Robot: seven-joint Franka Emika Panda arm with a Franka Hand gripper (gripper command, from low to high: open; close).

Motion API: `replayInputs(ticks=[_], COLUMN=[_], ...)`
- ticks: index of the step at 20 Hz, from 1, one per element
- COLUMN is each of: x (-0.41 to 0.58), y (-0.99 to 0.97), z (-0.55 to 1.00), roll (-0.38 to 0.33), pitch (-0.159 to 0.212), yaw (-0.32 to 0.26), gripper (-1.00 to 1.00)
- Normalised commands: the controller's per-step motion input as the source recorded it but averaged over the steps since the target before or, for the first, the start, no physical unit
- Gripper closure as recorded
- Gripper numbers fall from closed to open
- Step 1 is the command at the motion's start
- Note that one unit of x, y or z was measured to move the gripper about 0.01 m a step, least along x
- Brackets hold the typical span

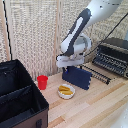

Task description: Please shift your gripper toward the book. Carefully hold the book with your gripper. Gently transport the book using your gripper to the caddy's front section. Safely let the book go into the caddy's front area.

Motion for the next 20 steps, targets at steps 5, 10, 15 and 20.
replayInputs(ticks=[5, 10, 15, 20], x=[0.083, 0.125, 0.398, 0.470], y=[0.08, 0.04, -0.12, -0.23], z=[0.32, 0.65, 0.79, 0.90], roll=[-0.009, -0.060, -0.044, 0.000], pitch=[0.000, 0.018, 0.072, 0.132], yaw=[-0.153, -0.286, -0.254, -0.124], gripper=[1.00, 1.00, 1.00, 1.00])
